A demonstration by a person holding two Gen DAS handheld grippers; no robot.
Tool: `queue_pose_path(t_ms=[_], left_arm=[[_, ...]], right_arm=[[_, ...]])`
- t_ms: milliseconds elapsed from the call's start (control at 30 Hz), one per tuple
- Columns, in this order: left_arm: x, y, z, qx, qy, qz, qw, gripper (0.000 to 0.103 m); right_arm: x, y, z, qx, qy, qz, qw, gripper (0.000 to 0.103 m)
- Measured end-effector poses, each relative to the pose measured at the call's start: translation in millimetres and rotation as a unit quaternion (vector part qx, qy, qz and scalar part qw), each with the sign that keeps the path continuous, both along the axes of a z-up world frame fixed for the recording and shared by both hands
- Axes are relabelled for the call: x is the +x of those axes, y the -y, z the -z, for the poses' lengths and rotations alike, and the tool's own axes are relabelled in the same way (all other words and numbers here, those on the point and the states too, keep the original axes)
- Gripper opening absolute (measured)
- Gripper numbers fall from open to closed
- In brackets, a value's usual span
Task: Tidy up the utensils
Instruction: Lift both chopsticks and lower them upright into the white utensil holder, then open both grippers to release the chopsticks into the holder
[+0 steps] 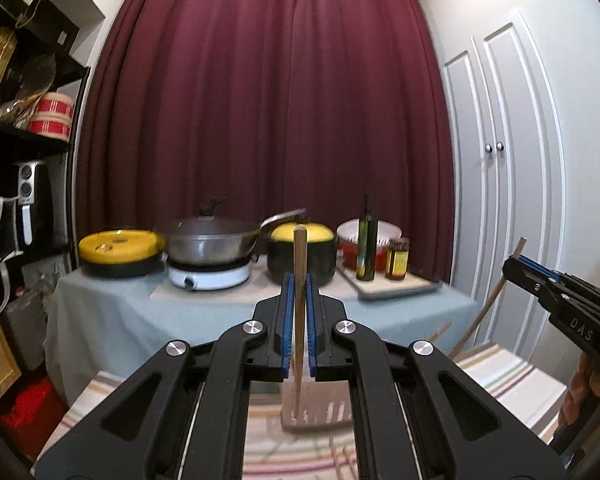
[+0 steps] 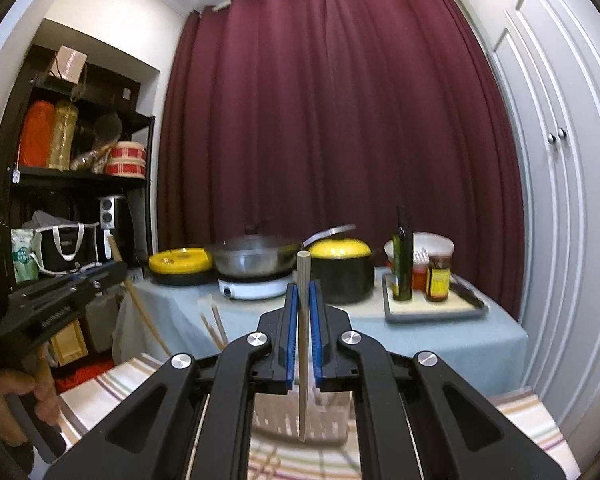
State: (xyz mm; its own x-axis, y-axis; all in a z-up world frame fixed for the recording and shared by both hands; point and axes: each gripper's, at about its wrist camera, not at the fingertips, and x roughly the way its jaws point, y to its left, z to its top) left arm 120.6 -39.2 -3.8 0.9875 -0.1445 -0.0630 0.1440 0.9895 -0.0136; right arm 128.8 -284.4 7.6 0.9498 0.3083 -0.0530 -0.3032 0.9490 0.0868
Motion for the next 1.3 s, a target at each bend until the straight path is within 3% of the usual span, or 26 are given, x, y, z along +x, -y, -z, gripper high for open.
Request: queue_pose_path(t_ms=[133, 400, 733, 1133, 1233, 1300], left_arm=[[21, 5, -17, -0.013, 0.011, 0.011, 0.9998, 0.006], [63, 16, -29, -0.002, 0.017, 0.013, 0.9998, 0.006], [118, 17, 12, 0.000, -0.026, 0.007, 0.9996, 0.006], [149, 18, 56, 0.007, -0.087, 0.011, 0.9962, 0.006], [150, 16, 59, 0.003, -0.091, 0.013, 0.9958, 0.009], [148, 16, 59, 0.006, -0.090, 0.012, 0.9958, 0.018]], right_arm=[[19, -4, -15, 0.001, 0.019, -0.001, 1.000, 0.007], [59, -4, -21, 0.002, 0.028, 0.011, 1.000, 0.007], [111, -11, 21, -0.007, -0.033, 0.012, 0.999, 0.007], [131, -26, 59, -0.038, -0.079, 0.006, 0.996, 0.007], [132, -25, 62, -0.035, -0.084, 0.005, 0.996, 0.008], [130, -26, 61, -0.036, -0.082, 0.007, 0.996, 0.014]])
